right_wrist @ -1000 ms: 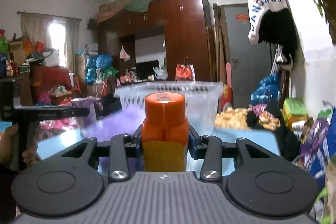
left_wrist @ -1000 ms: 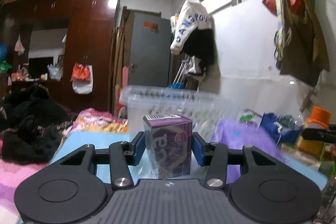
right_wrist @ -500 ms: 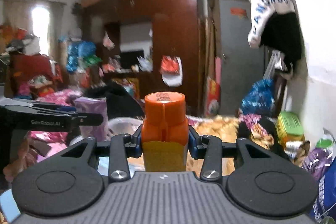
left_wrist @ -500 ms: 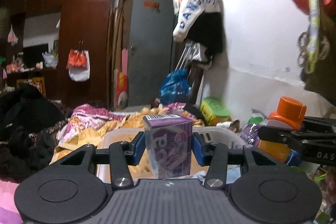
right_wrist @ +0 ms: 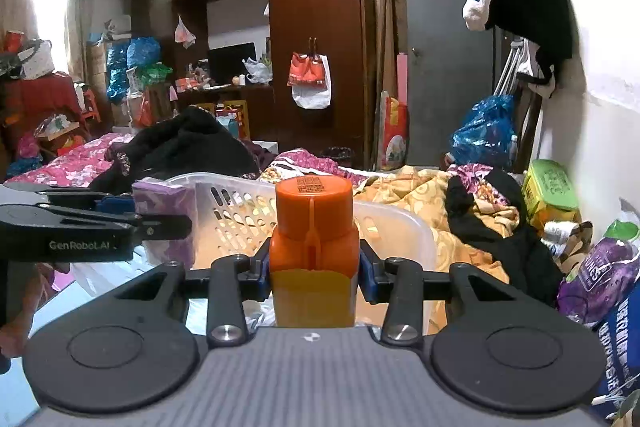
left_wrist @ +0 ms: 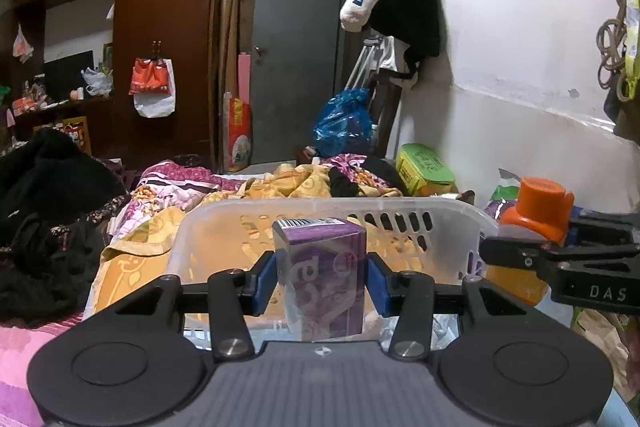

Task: Organize objects
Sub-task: 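Carry the purple box and orange bottle over the basket and open both tools, then grasp the wrapped white roll with the left tool while the right tool grasps the bagged tissue packet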

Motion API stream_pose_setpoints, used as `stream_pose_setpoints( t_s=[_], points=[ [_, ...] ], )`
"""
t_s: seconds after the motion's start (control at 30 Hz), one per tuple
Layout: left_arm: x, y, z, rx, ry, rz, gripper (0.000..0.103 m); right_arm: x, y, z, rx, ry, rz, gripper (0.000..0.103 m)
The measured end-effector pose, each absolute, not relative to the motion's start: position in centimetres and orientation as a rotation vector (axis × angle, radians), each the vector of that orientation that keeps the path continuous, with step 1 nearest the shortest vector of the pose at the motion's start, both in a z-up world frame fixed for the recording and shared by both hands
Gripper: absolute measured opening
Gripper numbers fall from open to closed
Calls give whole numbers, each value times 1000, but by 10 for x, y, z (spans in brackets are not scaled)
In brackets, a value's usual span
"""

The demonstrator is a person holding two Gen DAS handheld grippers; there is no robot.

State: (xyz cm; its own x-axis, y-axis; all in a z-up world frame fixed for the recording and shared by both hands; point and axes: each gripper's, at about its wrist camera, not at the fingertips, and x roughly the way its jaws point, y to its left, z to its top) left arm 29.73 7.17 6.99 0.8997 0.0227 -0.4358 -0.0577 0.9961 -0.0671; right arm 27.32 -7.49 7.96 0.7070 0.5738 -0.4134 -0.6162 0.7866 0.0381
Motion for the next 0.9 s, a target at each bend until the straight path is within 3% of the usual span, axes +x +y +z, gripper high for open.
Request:
stream_pose_setpoints(
  t_s=[0.1, 0.13, 0.17, 0.2, 0.27, 0.53, 0.73, 0.9],
  points=[
    [296, 72, 68, -76, 451, 52, 52, 278, -72, 79, -115, 436, 658, 45],
    [294, 71, 67, -65, 441, 58, 56, 280, -71, 79, -121, 439, 669, 45],
    [293, 70, 66, -57, 432, 63, 68, 279, -71, 79, -123, 434, 681, 55],
    [292, 70, 66, -49, 422, 67, 75, 278, -72, 80, -121, 425, 672, 81],
    [289, 69, 68, -45, 394, 75, 80, 270, -77, 83, -106, 369, 629, 103],
    [228, 66, 70, -40, 336, 20, 82, 213, -127, 86, -39, 314, 618, 103],
    [150, 80, 9, -96, 342, -28, 83, 134, -193, 17, 78, 352, 663, 103],
    [137, 84, -20, -155, 343, -72, 83, 107, -198, -37, 110, 404, 727, 103]
  ],
)
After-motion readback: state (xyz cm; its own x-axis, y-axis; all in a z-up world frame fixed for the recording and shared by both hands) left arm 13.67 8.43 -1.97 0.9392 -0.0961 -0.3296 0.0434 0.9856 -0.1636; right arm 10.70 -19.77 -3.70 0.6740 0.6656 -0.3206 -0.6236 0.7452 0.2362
